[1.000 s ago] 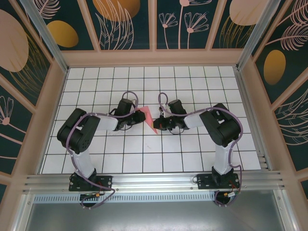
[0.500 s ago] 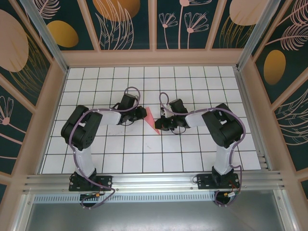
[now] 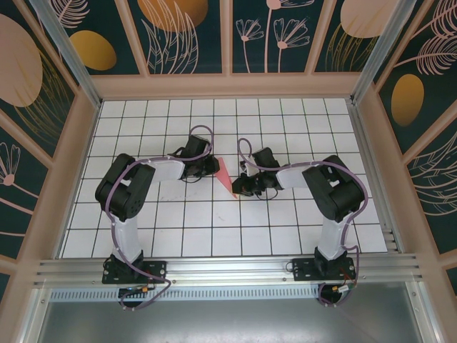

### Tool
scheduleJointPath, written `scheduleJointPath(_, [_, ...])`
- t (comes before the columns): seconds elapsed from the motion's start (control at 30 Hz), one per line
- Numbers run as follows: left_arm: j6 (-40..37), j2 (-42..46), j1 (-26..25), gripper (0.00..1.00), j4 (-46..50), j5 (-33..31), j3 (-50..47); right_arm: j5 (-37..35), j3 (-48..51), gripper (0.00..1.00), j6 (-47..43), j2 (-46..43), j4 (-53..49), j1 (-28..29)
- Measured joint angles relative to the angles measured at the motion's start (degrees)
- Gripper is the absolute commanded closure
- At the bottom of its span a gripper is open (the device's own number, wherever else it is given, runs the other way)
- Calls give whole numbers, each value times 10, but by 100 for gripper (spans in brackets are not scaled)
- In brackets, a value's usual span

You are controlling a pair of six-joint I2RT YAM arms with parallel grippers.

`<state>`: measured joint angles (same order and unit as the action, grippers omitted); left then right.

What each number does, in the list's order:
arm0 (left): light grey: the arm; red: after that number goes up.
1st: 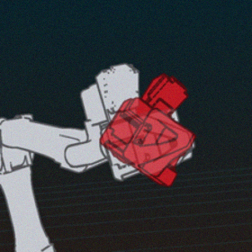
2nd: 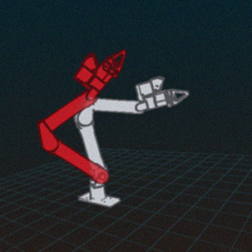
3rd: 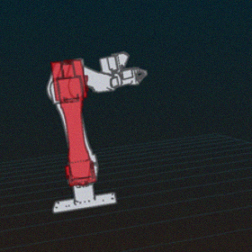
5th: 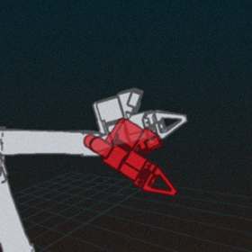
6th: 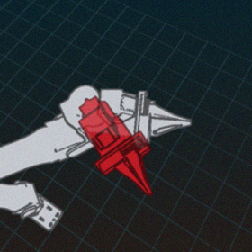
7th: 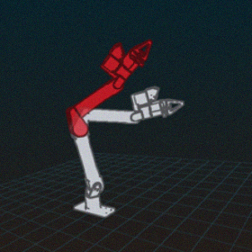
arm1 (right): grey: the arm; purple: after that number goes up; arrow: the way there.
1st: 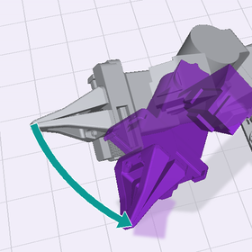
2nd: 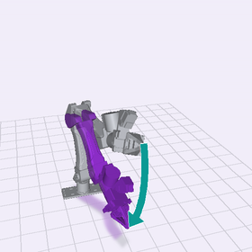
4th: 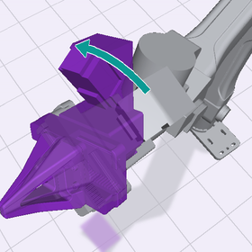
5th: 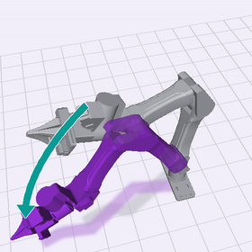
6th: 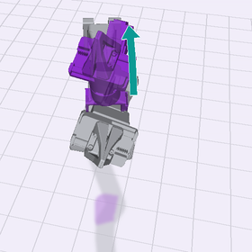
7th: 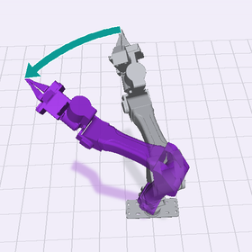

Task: Fold a paper plane with a square sheet of paper (pick it up from the middle)
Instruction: Fold the wing for the fifth time at the center of the table.

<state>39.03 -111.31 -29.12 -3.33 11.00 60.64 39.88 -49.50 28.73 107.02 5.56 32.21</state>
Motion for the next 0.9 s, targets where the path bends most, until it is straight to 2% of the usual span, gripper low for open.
scheduleJointPath(0.27, [0,-3,-3,82,16,-12,10,-9,2,99,-2,0,-1,-1])
scheduleJointPath(0.5, [-9,-11,-6,82,43,-21,30,-32,1,88,-13,-15,-14,-1])
scheduleJointPath(0.9, [-27,-37,-6,81,88,-30,80,-96,-24,87,-97,-29,-87,30])
